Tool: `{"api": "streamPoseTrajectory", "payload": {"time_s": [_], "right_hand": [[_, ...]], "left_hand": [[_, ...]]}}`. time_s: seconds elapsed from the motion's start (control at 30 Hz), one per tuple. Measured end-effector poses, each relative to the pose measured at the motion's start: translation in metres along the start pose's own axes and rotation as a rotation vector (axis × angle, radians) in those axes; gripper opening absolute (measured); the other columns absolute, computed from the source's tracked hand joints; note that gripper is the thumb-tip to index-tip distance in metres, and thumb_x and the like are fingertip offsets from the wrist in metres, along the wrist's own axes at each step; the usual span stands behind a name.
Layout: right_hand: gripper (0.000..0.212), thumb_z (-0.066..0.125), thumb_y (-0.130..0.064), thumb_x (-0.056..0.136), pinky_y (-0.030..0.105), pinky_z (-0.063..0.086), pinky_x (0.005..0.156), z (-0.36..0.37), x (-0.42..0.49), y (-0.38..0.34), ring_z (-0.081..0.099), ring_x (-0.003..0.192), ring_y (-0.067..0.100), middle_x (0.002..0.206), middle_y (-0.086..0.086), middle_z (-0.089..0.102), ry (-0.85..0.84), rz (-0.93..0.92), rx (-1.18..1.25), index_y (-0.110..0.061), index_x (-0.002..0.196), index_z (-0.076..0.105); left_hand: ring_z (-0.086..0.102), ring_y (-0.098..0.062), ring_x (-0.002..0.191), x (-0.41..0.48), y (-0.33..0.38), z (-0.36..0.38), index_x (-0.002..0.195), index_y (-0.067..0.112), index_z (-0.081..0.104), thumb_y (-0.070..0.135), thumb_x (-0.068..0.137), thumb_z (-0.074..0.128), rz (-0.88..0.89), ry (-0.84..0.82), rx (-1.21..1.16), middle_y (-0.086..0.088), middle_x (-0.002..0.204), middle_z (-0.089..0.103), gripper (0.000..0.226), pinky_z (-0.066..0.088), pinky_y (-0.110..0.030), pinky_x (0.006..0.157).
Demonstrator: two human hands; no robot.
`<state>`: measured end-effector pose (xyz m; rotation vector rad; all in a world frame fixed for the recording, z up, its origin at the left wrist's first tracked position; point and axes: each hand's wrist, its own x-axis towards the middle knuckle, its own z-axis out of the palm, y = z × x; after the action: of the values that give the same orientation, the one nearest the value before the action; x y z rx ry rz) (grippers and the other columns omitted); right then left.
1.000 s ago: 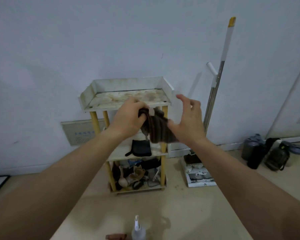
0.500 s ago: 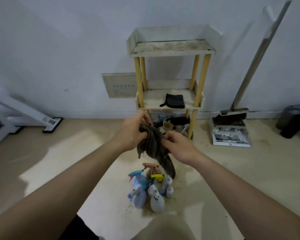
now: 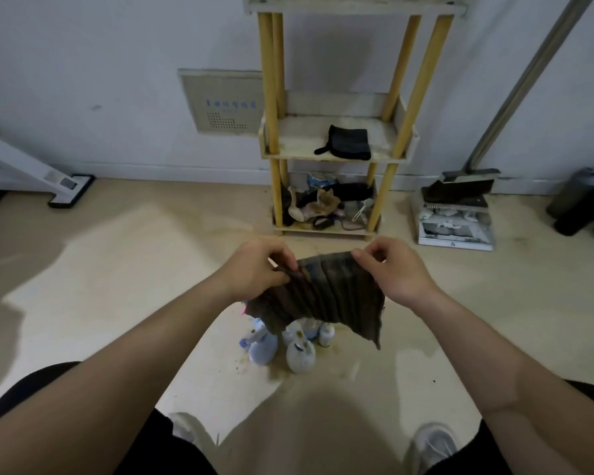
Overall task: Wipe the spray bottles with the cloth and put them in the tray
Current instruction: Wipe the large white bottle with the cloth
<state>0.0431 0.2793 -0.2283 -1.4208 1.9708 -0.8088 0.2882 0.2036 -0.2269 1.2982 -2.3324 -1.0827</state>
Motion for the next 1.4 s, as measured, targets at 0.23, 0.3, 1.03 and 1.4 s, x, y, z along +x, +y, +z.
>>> {"api": "streamPoseTrajectory", "payload": {"time_s": [0.23, 0.3, 1.03, 1.4], "right_hand": [[0.024, 0.059, -0.041, 0.098, 0.037, 0.049, 0.067, -0.008, 0.025, 0.0, 0.062, 0.08, 0.024, 0.084, 0.003, 0.065, 0.137, -0.013, 0.096, -0.022, 0.083, 0.061], [0.027, 0.062, -0.041, 0.097, 0.045, 0.054, 0.067, -0.012, 0.028, 0.003, 0.065, 0.08, 0.033, 0.082, 0.009, 0.067, 0.182, 0.016, 0.202, -0.021, 0.078, 0.061], [0.032, 0.067, -0.015, 0.087, 0.031, 0.046, 0.083, 0.016, 0.012, -0.01, 0.057, 0.107, 0.019, 0.119, -0.001, 0.054, -0.116, -0.016, 0.123, -0.026, 0.115, 0.056], [0.028, 0.066, -0.011, 0.095, 0.049, 0.053, 0.101, 0.028, 0.008, 0.0, 0.07, 0.108, 0.025, 0.112, 0.012, 0.075, -0.519, 0.08, 0.593, -0.01, 0.123, 0.069]], "left_hand": [[0.065, -0.02, 0.091, 0.007, -0.012, 0.003, 0.107, 0.023, 0.06, 0.023, 0.09, 0.073, -0.159, -0.09, 0.111, 0.0, 0.095, 0.068, 0.021, 0.051, -0.03, 0.075], [0.06, -0.021, 0.09, 0.008, -0.013, 0.004, 0.093, 0.023, 0.063, 0.027, 0.095, 0.067, -0.161, -0.079, 0.215, 0.003, 0.088, 0.062, 0.006, 0.046, -0.03, 0.073], [0.069, -0.031, 0.089, 0.014, 0.041, 0.022, 0.108, 0.012, 0.073, 0.0, 0.093, 0.061, -0.167, -0.085, -0.501, -0.024, 0.103, 0.07, 0.022, 0.057, -0.043, 0.085], [0.07, -0.029, 0.097, 0.015, 0.022, 0.005, 0.128, 0.01, 0.066, 0.005, 0.103, 0.048, -0.382, 0.162, -0.945, -0.021, 0.112, 0.071, 0.031, 0.058, -0.048, 0.089]]}}
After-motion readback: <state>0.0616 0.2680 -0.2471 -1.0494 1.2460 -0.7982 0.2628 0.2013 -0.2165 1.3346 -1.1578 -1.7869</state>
